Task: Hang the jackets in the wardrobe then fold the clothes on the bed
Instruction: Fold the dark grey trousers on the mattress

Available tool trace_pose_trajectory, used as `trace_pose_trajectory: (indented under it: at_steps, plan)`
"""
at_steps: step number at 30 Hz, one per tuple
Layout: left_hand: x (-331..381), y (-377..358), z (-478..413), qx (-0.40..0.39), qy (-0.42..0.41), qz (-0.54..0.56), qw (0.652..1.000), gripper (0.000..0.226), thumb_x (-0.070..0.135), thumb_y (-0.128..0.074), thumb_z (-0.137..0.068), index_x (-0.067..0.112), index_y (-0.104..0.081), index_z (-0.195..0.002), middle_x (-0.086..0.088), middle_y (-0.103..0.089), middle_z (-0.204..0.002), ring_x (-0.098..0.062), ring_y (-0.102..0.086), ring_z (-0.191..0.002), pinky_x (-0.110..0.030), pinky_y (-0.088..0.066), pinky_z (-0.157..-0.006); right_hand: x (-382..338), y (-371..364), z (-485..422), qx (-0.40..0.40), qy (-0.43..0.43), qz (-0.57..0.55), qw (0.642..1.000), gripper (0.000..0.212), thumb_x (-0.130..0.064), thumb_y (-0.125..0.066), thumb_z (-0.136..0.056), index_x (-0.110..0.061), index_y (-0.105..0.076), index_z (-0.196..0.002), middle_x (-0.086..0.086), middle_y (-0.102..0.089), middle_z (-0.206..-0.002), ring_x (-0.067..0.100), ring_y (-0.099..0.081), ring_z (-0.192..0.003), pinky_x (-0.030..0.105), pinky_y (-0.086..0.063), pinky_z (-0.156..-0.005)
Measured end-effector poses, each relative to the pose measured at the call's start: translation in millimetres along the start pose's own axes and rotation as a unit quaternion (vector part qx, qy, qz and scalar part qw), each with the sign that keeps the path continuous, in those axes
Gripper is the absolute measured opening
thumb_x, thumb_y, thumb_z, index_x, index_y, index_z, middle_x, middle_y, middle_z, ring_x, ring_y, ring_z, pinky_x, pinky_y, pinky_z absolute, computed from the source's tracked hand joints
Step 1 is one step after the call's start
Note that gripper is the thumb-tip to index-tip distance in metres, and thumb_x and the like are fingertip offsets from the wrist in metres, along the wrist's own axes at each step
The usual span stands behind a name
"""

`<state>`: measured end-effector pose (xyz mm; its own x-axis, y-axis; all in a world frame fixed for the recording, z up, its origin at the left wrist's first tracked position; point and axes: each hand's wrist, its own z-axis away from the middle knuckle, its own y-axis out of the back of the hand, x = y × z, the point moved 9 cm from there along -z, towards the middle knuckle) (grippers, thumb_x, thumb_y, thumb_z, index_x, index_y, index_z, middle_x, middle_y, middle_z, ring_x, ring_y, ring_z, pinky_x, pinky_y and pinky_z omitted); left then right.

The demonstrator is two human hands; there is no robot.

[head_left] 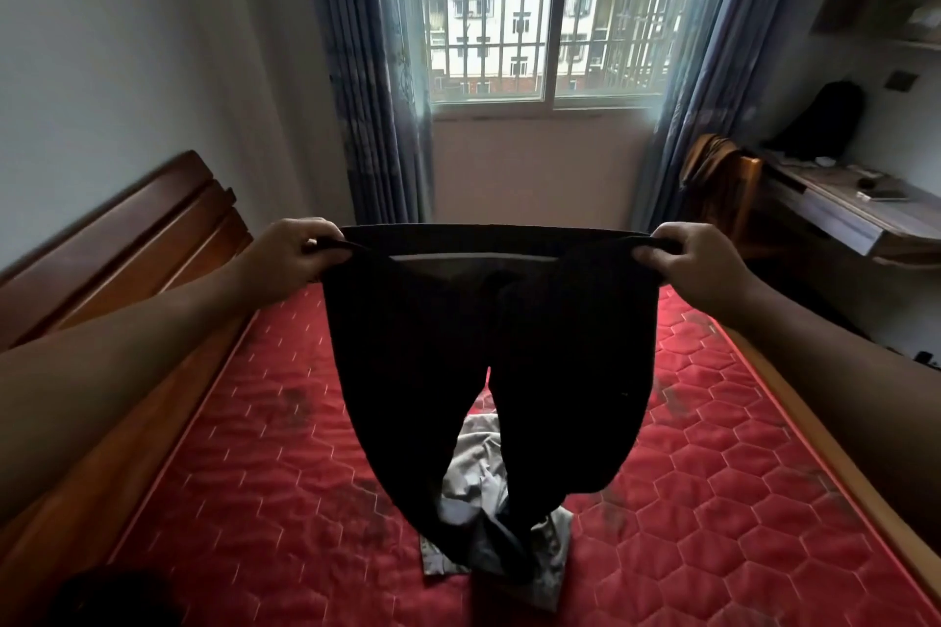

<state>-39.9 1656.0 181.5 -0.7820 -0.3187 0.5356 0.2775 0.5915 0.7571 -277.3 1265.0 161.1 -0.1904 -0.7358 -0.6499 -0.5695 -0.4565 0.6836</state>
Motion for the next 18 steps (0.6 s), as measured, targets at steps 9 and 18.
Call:
trace_pose_trajectory:
  at_steps: [9,18]
  plan:
    - [-15.5,6.4,-13.4,0.092,0.149,0.275,0.945,0.024,0.007,-0.047,-0.100,0.011,-0.058,-0.078,0.003,-0.055,-0.069,-0.004,-0.054,-0.061,-0.015,-0.045,-0.056,4.1,9.1,2.2,0.078,-0.038,-0.144,0.986,0.011,-0.033,-0.064,-0.089,-0.026,-0.066,-0.080,0.002,-0.068,-0.073,0.011,-0.064,-0.066,0.036,-0.053,-0.064]
    - [-1.5,15.9,-45.7,0.112,0.175,0.306,0.929,0.037,0.014,-0.050,-0.100,0.016,-0.043,-0.064,-0.004,-0.036,-0.061,-0.012,-0.035,-0.050,-0.024,-0.031,-0.044,-8.6,38.7,-4.6,0.178,-0.133,-0.241,0.945,0.014,-0.038,-0.057,-0.074,-0.026,-0.057,-0.067,0.003,-0.053,-0.066,0.024,-0.051,-0.065,0.041,-0.043,-0.057]
